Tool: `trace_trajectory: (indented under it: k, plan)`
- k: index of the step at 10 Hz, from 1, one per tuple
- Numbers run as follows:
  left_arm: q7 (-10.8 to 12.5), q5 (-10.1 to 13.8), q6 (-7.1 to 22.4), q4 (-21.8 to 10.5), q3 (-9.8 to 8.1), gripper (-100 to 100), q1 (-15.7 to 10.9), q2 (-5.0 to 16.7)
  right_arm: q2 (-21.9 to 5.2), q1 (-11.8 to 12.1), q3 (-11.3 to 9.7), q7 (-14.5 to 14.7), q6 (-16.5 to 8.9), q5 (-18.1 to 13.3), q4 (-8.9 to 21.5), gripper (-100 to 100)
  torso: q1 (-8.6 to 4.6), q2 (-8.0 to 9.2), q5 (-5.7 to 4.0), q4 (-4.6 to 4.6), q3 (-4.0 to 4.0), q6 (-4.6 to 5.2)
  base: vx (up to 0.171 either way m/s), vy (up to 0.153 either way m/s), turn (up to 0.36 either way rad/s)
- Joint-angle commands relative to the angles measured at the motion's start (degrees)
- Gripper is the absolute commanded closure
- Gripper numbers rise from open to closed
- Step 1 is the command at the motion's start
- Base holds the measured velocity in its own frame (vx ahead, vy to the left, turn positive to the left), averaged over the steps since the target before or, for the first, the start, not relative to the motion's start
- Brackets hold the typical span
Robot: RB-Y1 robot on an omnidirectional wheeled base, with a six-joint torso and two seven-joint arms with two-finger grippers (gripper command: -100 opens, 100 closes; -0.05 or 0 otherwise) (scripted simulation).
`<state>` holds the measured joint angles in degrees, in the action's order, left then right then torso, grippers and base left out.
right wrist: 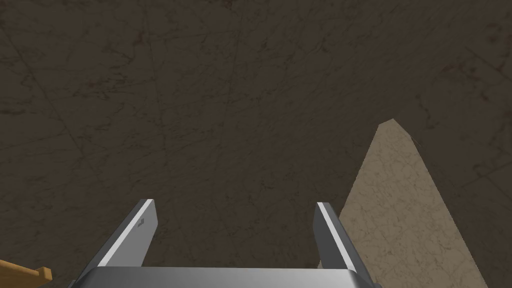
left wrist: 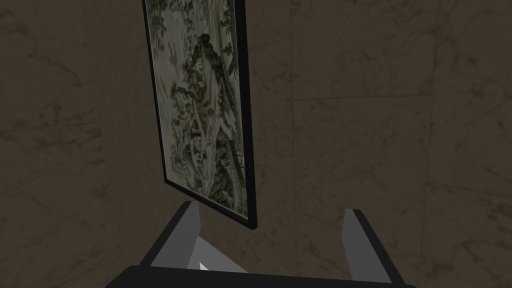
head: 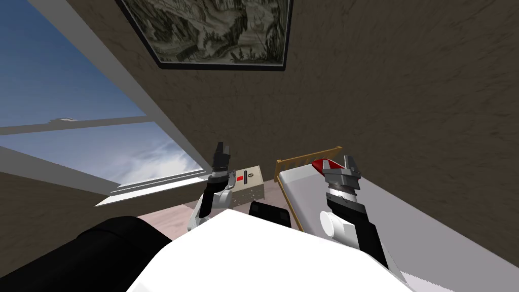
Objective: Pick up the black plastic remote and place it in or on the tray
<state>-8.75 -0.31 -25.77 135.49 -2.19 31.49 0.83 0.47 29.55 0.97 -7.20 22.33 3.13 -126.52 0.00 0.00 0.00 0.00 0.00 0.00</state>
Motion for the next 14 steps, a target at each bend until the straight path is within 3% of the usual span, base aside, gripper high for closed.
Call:
trace_trajectory:
  k: [1,4,9,10,12,13,14]
  plan:
    - [-0.21,0.25,0.19,-0.21,0.87,-100,0.21,1.74,0.00,0.00,0.00,0.00,0.00,0.00,0.00,0,0.00,0.00,0.00,0.00,0.00,0.00,-0.023,-0.013,-0.040]
    - [-0.77,1.17,0.90,-1.36,4.26,-100,1.09,5.86,0.01,-0.01,-0.01,0.00,0.00,0.00,0.00,0,-0.17,0.22,-0.04,0.05,0.13,0.01,-0.063,-0.046,-0.082]
    - [-0.96,3.49,2.88,-6.70,13.33,-100,3.83,13.56,0.01,-0.02,-0.01,0.00,0.00,0.00,0.00,0,-0.31,0.30,-0.07,0.06,0.17,0.03,-0.076,-0.081,-0.184]
    - [-0.96,3.49,2.88,-6.70,13.86,-100,3.83,13.83,0.01,-0.01,-0.01,0.00,0.00,0.00,0.00,0,-0.31,0.30,-0.07,0.07,0.18,0.01,-0.040,-0.059,-0.048]
    - [-0.26,4.44,3.75,-10.17,18.00,-100,5.10,17.30,0.00,-0.01,-0.01,0.00,0.00,0.00,0.00,0,-0.18,0.20,-0.04,0.04,0.12,0.01,-0.030,-0.028,-0.148]
    - [-0.26,4.44,3.75,-10.17,18.56,-100,5.10,17.38,0.00,-0.01,0.00,0.00,0.00,0.00,0.00,0,-0.01,0.15,-0.01,0.04,0.09,0.00,-0.017,0.002,-0.095]
    - [0.35,4.88,4.17,-12.21,20.91,-100,5.74,19.21,0.00,0.00,0.00,0.00,0.00,0.00,0.00,0,0.04,0.12,0.00,0.03,0.08,-0.01,-0.013,0.001,-0.074]
